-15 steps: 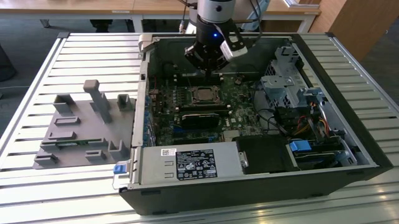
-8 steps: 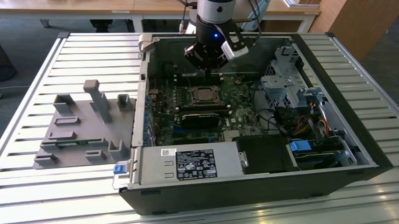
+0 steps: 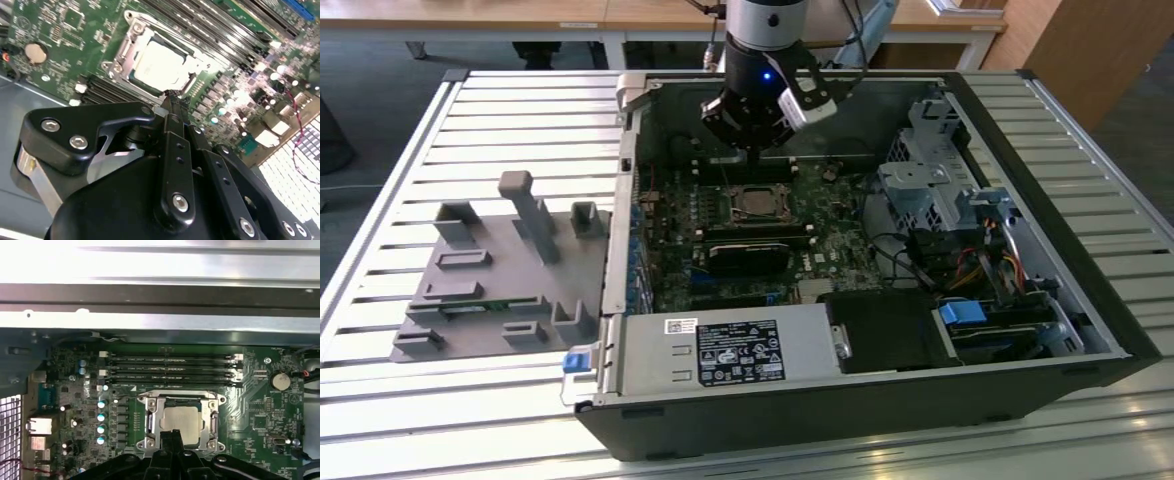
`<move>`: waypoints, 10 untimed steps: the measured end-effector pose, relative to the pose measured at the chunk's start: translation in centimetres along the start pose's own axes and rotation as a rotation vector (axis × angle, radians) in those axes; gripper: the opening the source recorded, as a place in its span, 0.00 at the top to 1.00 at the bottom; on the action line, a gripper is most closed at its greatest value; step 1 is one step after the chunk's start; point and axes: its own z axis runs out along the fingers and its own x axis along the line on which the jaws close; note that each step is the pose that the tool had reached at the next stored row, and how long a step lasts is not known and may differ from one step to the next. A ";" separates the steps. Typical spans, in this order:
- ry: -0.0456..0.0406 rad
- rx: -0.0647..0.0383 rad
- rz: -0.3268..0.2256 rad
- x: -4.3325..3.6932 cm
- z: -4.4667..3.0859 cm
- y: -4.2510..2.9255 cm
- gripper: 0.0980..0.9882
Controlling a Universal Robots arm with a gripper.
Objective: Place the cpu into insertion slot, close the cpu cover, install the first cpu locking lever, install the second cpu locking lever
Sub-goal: 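Install the first cpu locking lever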
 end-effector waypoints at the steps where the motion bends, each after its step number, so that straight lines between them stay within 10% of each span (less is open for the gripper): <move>1: 0.0000 0.000 0.000 0.29 0.01 0.00 0.99; 10: -0.0003 0.000 0.000 2.11 0.07 0.00 0.99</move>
